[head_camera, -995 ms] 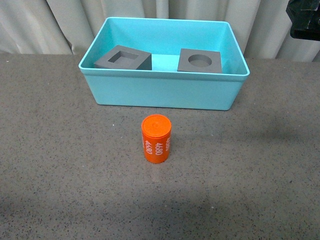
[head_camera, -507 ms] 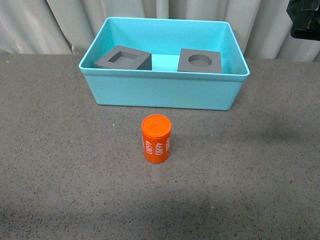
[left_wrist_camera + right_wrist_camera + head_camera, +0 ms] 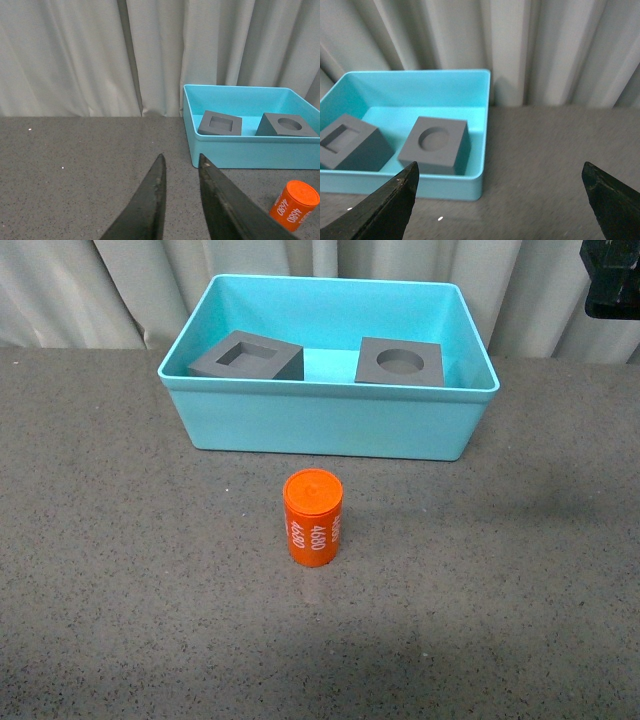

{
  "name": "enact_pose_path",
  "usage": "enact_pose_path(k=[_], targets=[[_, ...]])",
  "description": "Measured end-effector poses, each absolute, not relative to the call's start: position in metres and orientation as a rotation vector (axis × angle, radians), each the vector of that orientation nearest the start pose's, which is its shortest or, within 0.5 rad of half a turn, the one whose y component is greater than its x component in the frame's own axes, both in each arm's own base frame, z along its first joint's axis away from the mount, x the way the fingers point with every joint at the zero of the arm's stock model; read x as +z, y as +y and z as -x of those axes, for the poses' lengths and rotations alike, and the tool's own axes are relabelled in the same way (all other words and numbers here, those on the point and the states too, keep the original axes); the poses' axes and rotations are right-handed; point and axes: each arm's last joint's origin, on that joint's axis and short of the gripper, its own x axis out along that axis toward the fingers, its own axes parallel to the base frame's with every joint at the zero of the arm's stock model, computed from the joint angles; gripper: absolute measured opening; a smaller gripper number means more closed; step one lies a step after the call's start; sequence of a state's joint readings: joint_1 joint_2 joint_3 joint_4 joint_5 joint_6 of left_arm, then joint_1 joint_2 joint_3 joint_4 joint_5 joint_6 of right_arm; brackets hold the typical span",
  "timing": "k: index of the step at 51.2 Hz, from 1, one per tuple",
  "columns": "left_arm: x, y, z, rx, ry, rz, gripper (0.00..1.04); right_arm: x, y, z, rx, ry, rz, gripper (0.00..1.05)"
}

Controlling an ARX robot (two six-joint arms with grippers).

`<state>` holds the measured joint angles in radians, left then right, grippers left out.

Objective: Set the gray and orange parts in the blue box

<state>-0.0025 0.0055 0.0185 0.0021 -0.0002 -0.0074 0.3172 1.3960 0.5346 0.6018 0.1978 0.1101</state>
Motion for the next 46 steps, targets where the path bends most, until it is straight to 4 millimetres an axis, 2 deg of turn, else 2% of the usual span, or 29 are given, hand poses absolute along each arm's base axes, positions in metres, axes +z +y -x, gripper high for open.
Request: enact_pose_path(k=[5, 7, 12, 22, 38, 46], targets=[[0.170, 0.000, -0.097, -0.002, -0.016, 0.007, 0.43, 0.186, 0.089, -0.270, 0.241, 0.304, 0.218, 0.95], [0.170, 0.000, -0.097, -0.003, -0.016, 0.007, 0.52, 0.180, 0.095, -0.276, 0.298, 0.357, 0.257, 0.95], [0.170, 0.000, -0.097, -0.002, -0.017, 0.007, 0.72, 0.173, 0.109, -0.291, 0.413, 0.452, 0.318, 0.95], [0.170, 0.000, -0.097, -0.002, -0.016, 0.007, 0.99, 0.167, 0.140, -0.308, 0.655, 0.603, 0.323, 0.95], [0.170, 0.000, -0.097, -0.002, -0.016, 0.005, 0.98, 0.155, 0.177, -0.325, 0.750, 0.787, 0.379, 0.95], [0.170, 0.000, -0.097, -0.002, -0.016, 0.005, 0.98, 0.137, 0.197, -0.331, 0.829, 0.883, 0.385, 0.95]])
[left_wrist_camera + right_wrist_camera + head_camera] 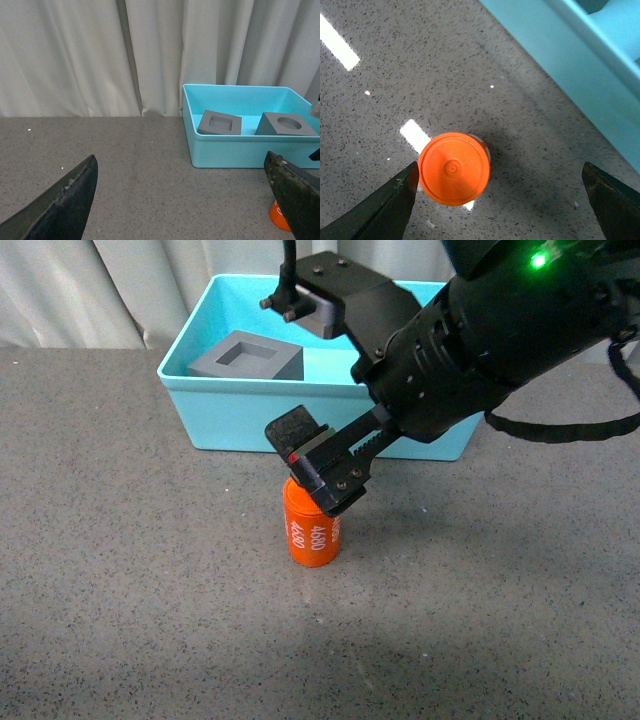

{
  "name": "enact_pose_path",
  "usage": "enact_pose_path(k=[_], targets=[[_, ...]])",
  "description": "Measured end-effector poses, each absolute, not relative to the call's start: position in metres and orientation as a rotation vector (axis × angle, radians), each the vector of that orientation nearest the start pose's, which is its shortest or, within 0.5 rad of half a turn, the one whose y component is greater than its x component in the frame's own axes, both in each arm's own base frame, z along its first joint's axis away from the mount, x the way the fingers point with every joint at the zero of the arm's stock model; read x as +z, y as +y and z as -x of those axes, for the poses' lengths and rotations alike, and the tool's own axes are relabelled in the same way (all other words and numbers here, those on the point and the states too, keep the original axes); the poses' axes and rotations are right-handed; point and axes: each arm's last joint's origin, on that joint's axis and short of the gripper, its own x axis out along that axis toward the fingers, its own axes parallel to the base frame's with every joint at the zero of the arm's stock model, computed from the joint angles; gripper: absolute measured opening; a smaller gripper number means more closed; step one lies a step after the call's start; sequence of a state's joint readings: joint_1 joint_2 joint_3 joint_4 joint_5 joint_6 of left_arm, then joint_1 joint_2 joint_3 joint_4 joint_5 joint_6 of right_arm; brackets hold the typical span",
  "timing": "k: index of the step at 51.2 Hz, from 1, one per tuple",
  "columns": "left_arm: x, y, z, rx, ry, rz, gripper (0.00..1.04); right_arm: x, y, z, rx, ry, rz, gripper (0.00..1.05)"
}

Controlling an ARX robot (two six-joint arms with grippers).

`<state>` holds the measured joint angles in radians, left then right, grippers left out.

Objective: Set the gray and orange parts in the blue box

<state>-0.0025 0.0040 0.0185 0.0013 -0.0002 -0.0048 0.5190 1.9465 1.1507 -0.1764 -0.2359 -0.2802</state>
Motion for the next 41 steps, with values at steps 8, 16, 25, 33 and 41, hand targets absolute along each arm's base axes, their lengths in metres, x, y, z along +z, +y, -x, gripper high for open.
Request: enact_pose_path(k=[8, 16, 25, 33, 41], targets=[[0.170, 0.000, -0.097, -0.002, -0.016, 0.005, 0.98, 0.123, 0.211, -0.335, 0.863, 0.933, 0.406, 0.95], [0.170, 0.000, -0.097, -0.002, -0.015, 0.005, 0.98, 0.111, 0.222, -0.337, 0.897, 0.976, 0.436, 0.95], [0.170, 0.000, -0.097, -0.002, -0.015, 0.005, 0.98, 0.100, 0.228, -0.344, 0.884, 1.031, 0.481, 0.83], [0.170, 0.000, -0.097, -0.002, -0.015, 0.005, 0.98, 0.093, 0.231, -0.344, 0.884, 1.056, 0.495, 0.52], [0.170, 0.000, -0.097, -0.002, -0.015, 0.005, 0.98, 0.096, 0.228, -0.345, 0.878, 1.049, 0.486, 0.45]])
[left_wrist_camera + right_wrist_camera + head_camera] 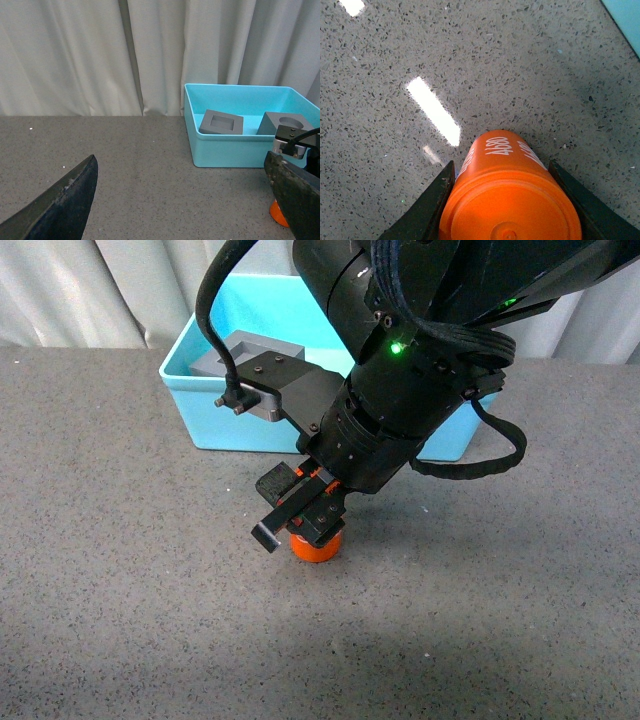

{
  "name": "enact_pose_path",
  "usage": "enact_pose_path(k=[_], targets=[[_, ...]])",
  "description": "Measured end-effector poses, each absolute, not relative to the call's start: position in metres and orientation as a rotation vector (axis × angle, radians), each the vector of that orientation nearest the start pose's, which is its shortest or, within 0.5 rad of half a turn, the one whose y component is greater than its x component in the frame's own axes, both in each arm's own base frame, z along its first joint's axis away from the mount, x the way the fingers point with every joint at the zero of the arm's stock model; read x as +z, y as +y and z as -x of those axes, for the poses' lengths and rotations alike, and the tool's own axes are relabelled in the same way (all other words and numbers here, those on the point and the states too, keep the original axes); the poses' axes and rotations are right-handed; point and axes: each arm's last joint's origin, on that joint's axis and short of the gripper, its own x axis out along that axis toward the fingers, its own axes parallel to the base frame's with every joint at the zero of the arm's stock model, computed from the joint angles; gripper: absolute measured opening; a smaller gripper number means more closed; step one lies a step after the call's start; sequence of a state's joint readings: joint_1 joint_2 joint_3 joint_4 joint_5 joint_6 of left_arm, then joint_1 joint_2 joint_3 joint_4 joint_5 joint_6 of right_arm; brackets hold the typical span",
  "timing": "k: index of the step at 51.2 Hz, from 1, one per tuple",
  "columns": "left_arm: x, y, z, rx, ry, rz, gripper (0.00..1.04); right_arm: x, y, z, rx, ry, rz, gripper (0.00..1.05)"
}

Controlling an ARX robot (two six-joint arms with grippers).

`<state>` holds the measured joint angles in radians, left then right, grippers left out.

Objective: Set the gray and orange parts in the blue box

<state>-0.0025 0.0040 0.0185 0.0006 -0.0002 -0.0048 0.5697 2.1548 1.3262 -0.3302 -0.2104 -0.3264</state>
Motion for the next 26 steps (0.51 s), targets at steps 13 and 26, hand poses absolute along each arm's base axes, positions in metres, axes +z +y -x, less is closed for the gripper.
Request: enact_pose_path(k=[13, 26], targets=[[0.170, 0.000, -0.097, -0.002, -0.015, 0.005, 0.98, 0.159, 0.194, -0.357, 0.835, 0.886, 0.356, 0.45], [0.170, 0.000, -0.097, -0.002, -0.015, 0.005, 0.98, 0.242, 0.157, -0.392, 0.713, 0.657, 0.236, 0.45]])
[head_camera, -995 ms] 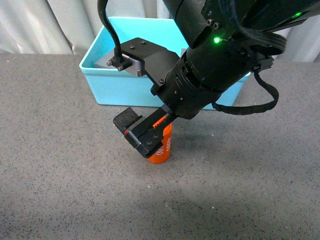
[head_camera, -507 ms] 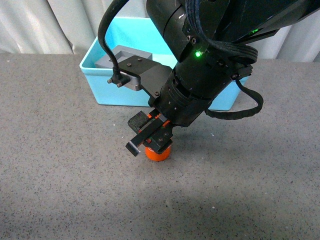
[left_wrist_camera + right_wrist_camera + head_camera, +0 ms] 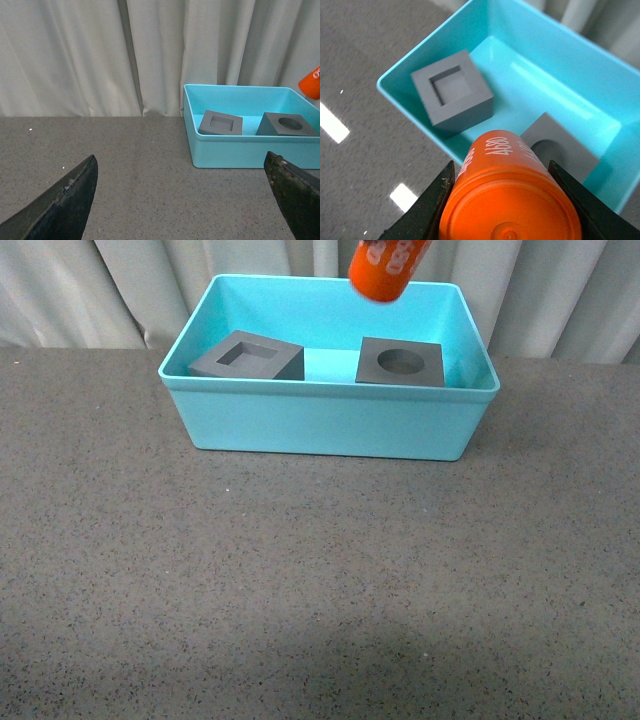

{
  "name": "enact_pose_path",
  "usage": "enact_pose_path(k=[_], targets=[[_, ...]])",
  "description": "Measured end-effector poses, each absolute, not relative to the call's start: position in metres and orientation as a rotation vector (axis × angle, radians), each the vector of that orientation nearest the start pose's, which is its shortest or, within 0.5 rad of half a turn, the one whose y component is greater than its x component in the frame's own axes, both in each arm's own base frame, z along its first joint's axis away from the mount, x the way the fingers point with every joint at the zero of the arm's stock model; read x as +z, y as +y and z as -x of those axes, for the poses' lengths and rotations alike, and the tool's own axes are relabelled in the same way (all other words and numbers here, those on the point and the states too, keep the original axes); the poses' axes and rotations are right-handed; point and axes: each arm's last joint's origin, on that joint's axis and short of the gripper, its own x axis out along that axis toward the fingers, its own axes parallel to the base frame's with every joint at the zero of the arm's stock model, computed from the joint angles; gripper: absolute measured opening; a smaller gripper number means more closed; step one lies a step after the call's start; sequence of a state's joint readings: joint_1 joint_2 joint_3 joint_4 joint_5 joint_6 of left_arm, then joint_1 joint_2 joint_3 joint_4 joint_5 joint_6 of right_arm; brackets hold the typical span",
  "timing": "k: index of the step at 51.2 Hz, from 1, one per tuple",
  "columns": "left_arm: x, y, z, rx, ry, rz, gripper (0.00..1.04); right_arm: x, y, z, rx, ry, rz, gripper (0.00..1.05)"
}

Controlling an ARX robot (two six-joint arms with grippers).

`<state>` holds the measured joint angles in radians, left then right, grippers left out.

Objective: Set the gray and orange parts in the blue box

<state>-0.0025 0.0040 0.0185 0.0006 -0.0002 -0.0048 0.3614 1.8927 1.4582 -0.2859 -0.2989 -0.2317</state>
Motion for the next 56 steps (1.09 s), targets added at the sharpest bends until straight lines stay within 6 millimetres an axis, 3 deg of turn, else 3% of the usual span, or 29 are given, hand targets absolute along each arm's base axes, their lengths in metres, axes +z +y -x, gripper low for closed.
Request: enact_pose_path(k=[5, 16, 23, 43, 56], targets=[[0.169, 0.000, -0.097, -0.002, -0.015, 0.005, 0.98, 0.245, 0.159, -0.413, 0.682, 0.641, 0.234, 0.45], [0.169, 0.000, -0.097, -0.002, -0.015, 0.005, 0.98, 0.187, 0.190, -0.446, 0.708, 0.786, 0.230, 0.45], [0.169, 0.000, -0.097, -0.002, -0.015, 0.005, 0.98, 0.171, 0.202, -0.452, 0.723, 0.837, 0.233, 0.45], [0.169, 0.000, -0.097, -0.002, -0.015, 0.005, 0.98, 0.140, 0.210, -0.466, 0.703, 0.928, 0.253, 0.45], [0.170, 0.000, -0.097, -0.002, -0.015, 0.005, 0.98, 0.138, 0.211, -0.470, 0.704, 0.939, 0.253, 0.45]])
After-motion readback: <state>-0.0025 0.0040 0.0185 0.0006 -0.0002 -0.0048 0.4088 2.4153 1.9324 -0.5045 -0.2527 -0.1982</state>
